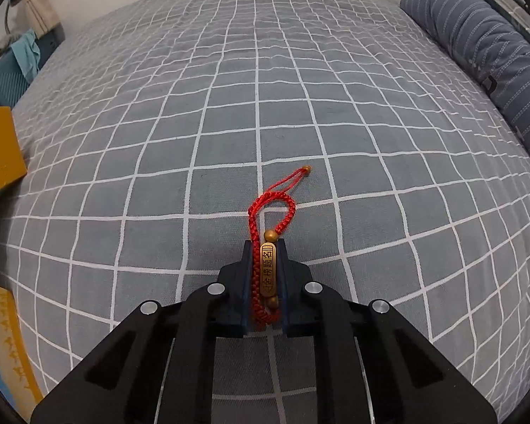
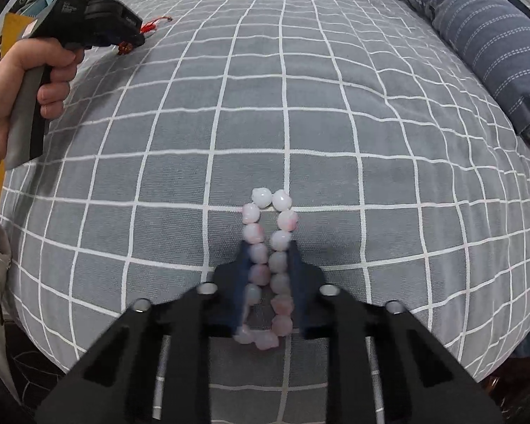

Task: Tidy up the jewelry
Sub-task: 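Grasp the red cord bracelet with the left tool while the right tool grasps the pink bracelet, then carry both bracelets over the white box and lower them inside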

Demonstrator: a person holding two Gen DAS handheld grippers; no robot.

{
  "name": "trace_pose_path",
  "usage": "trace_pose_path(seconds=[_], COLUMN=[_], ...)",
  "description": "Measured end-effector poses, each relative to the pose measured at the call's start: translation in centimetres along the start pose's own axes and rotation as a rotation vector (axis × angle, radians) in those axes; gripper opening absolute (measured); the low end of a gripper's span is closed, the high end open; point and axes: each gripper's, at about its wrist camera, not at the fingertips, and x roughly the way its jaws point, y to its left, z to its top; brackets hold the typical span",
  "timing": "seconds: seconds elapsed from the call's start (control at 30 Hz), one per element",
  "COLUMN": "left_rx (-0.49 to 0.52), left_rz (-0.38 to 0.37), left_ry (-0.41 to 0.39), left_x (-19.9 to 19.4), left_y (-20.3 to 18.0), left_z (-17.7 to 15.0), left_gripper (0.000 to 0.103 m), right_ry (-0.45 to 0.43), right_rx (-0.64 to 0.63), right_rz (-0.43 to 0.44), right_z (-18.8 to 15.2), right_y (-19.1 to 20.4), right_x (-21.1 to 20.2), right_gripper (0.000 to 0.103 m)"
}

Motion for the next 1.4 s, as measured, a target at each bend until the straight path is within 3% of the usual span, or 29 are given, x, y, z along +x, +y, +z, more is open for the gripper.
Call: trace_pose_path(seconds=[0.4, 0.77, 1.4], left_rx=[0.002, 0.007, 0.010], left_rz=[-0.024, -0.064, -0.058], left_ry=[-0.030, -0.086, -0.121], left_x=[-2.9, -8.1, -13.8], left_y=[0.5, 1.7, 4.8], left_z=[-0.4, -1.5, -6.1], left_gripper=[0.011, 0.011, 0.011], right_ry=[-0.066, -0.129, -0.215], right_rx=[0.042, 0.054, 0.090], right_rz=[0.003, 0.010, 0.004], right_z=[0.4, 0.6, 2.0], right_y=[-0.9, 0.1, 1.3], right_x=[-2.1, -4.4, -6.7], right_gripper=[0.018, 0.018, 0.018])
